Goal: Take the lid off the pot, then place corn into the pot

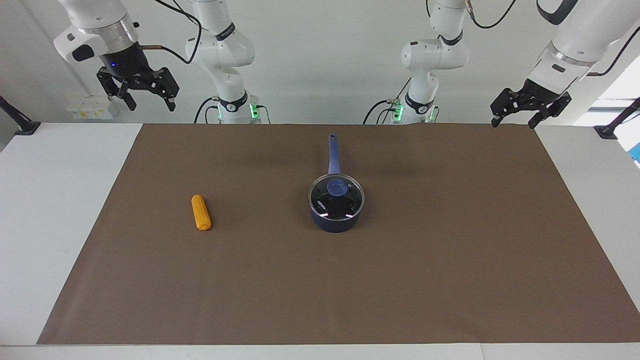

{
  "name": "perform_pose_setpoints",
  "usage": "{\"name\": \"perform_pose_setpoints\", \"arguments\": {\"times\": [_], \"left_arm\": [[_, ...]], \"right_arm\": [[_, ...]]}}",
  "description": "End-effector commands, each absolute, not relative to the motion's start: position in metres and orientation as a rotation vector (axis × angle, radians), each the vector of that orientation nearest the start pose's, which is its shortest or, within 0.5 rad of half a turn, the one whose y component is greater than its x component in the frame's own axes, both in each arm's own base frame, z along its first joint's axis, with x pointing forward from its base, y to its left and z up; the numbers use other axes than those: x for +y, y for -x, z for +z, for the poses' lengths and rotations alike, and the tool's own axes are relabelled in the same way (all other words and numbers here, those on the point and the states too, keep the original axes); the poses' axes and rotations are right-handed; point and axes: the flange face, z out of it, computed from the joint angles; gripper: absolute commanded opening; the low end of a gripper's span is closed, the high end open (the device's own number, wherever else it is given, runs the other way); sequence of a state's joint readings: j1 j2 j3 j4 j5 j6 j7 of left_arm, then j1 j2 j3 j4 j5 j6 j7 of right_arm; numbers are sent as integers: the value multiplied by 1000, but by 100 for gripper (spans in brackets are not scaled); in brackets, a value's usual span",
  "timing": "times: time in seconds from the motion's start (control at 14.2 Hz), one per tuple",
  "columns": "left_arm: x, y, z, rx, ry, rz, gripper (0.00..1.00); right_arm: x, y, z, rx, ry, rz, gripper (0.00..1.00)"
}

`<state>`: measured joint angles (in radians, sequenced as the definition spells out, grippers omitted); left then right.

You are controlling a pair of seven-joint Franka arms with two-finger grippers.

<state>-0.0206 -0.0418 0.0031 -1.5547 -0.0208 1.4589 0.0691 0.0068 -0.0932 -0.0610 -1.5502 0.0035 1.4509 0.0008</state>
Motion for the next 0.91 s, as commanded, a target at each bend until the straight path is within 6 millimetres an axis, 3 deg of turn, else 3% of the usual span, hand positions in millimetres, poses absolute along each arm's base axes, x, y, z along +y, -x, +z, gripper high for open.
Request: {"name": "perform_pose_setpoints", "arguments": {"times": [0.0,0.84], "left_arm": [[-14,-525,648,149,3146,111,100],[-29,-526,641,172,3143,118,100]], "right_arm": [[-28,-509,674,99,3136,-10,100],[-26,-509,674,94,3136,-7,100]]}}
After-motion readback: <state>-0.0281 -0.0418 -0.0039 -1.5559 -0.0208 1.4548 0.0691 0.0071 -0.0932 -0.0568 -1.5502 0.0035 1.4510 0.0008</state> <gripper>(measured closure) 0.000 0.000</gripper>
